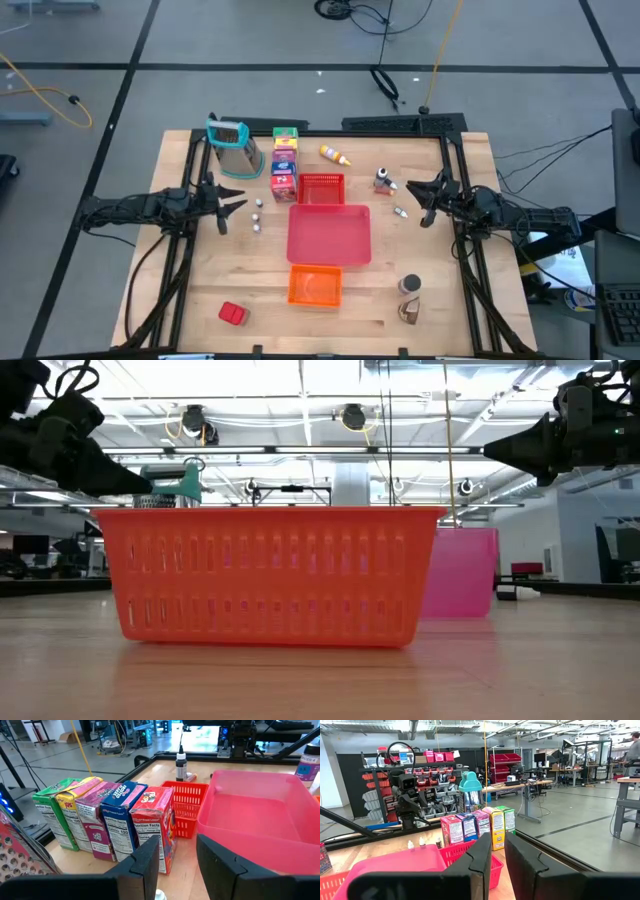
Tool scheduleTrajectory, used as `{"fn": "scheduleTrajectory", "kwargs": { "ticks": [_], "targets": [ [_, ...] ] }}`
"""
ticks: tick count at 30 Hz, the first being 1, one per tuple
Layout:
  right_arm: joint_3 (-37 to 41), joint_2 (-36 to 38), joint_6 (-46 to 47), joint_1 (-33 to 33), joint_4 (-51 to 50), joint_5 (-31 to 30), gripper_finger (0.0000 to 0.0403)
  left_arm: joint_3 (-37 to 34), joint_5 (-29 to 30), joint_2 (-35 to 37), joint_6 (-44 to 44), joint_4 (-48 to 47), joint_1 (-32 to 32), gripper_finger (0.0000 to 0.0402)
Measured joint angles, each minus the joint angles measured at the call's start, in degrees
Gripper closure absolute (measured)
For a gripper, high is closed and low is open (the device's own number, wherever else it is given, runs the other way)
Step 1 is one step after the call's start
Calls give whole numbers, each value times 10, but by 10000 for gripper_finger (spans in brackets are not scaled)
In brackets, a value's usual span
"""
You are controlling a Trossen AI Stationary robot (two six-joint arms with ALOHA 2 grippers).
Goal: Pick & Place Kitchen Items
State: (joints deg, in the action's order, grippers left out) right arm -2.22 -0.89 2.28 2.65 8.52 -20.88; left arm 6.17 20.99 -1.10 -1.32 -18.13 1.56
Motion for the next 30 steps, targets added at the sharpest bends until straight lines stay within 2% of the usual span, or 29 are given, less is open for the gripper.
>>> {"fn": "scheduleTrajectory", "kwargs": {
  "ticks": [26, 30],
  "targets": [
    [0, 0, -2, 0, 33, -1, 355, 0, 0, 0, 0, 0, 0, 270],
    [0, 0, 26, 0, 37, 1, 355, 0, 0, 0, 0, 0, 0, 270]
  ]
}}
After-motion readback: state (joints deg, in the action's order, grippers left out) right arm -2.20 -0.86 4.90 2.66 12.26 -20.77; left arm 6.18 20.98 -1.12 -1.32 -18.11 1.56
